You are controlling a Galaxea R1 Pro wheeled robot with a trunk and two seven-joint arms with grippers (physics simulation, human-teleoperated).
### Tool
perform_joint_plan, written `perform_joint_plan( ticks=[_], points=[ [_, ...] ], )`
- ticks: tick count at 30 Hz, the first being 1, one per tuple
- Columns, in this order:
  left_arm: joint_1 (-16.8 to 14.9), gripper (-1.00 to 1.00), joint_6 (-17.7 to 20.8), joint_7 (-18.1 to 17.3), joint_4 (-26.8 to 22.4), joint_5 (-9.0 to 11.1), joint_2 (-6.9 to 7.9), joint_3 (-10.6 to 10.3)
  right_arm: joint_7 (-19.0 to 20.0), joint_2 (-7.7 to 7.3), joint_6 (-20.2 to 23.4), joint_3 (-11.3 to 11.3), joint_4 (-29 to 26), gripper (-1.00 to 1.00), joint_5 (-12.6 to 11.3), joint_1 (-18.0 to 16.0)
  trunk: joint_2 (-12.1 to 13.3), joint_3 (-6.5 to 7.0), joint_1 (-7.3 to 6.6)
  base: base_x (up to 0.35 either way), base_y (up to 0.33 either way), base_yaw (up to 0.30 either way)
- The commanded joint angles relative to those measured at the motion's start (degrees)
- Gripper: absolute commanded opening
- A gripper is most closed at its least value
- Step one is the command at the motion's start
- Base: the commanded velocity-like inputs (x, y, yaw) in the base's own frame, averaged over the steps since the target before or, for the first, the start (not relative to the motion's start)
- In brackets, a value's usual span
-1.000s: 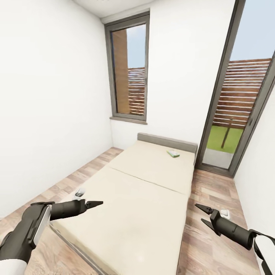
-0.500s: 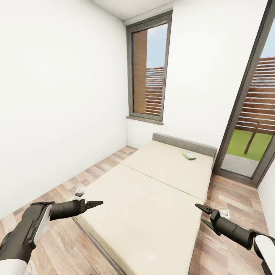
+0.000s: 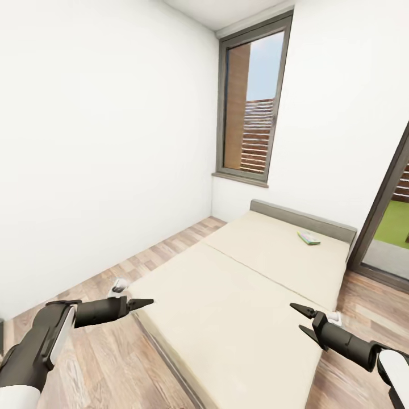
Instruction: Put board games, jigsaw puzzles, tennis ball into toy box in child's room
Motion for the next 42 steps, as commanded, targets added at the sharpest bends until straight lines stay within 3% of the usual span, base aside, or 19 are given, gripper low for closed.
perform_joint_plan(
  ticks=[1,17,42],
  points=[
    [-0.06,1.0,0.46,-0.03,0.02,0.2,0.0,0.0,0.55,0.0,0.24,-0.11,0.0,1.0,0.54,-0.04,-0.12,-0.11,0.04,-0.001,0.0,0.288],
    [-0.06,1.0,0.46,-0.03,0.02,0.21,-0.02,-0.02,0.57,0.01,0.25,-0.11,0.0,1.0,0.6,-0.04,-0.12,-0.11,0.04,-0.135,-0.039,0.288],
    [-0.06,1.0,0.46,-0.12,-0.04,0.29,-0.02,0.0,0.57,0.0,0.28,-0.11,-0.2,1.0,0.59,-0.04,-0.12,-0.11,0.04,-0.041,-0.015,0.288]
  ],
)
